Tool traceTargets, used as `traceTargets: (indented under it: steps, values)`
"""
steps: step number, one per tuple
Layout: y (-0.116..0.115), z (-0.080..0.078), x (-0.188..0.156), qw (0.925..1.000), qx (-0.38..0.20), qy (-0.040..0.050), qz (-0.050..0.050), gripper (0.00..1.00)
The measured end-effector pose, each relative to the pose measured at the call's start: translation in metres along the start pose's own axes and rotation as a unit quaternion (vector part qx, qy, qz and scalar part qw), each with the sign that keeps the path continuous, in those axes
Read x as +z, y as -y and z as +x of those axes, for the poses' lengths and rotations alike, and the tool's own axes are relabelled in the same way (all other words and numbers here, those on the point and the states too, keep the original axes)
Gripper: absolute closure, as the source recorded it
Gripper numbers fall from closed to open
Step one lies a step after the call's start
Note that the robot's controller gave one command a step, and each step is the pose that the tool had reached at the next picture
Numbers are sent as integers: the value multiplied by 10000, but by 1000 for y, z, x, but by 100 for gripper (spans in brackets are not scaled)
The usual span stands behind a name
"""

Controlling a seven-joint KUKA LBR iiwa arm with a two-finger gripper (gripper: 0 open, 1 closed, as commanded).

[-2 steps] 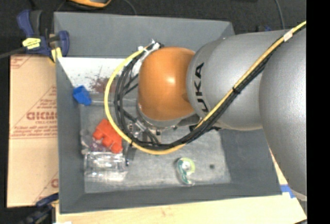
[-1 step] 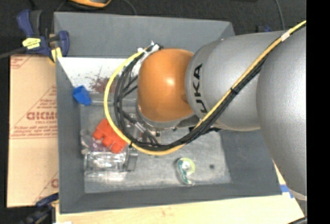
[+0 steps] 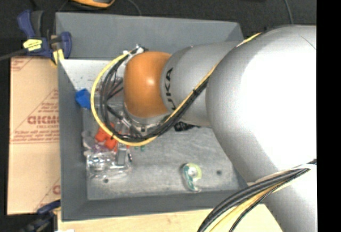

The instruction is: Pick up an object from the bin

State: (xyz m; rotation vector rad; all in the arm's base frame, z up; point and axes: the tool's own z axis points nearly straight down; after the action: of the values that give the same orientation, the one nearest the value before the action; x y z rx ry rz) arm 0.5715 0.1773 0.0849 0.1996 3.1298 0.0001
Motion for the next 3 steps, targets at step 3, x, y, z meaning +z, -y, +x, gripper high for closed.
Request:
traceTargets:
  steps: [3]
  values:
    - [-28,-62,12,9990,449,32,-5,0]
